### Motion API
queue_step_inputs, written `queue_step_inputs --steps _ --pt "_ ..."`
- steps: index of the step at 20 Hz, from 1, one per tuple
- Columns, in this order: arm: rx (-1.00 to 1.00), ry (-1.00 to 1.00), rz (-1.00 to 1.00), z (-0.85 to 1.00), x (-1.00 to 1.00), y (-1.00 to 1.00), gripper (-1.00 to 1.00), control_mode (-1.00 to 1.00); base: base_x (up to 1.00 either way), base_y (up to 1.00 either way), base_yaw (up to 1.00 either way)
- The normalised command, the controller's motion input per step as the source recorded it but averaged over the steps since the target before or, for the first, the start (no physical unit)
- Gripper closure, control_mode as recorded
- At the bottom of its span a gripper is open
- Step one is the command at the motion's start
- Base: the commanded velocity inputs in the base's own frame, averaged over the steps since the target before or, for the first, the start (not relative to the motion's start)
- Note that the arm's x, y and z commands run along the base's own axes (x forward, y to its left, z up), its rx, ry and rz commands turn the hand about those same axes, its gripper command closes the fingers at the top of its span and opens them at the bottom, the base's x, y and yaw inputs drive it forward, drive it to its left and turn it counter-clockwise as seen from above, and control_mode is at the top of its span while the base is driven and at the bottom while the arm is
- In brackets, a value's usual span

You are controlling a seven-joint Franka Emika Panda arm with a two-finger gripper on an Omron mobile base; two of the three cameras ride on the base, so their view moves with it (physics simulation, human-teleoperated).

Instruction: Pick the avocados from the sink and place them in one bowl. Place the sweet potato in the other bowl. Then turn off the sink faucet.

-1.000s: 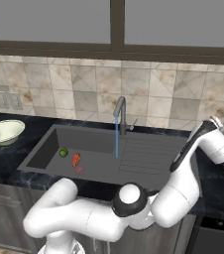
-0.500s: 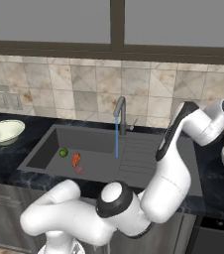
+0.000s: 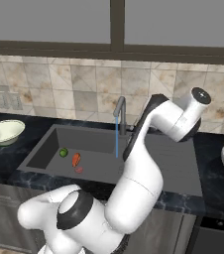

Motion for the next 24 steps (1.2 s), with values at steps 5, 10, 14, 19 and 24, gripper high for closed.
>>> queue_step_inputs --steps 5,10,14,19,24 --pt "-0.29 0.02 0.21 0.0 -0.62 1.0 -1.0 -1.0 0.0 0.0 0.0" --pt "-0.22 0.12 0.12 0.0 -0.3 1.0 -1.0 -1.0 0.0 0.0 0.0" --pt "-0.13 0.05 0.09 0.0 -0.33 1.0 -1.0 -1.0 0.0 0.0 0.0" --pt "-0.1 0.07 0.07 0.0 -0.2 1.0 -1.0 -1.0 0.0 0.0 0.0" --pt "-0.03 0.04 0.02 0.0 -0.11 0.99 -1.0 -1.0 0.0 0.0 0.0"
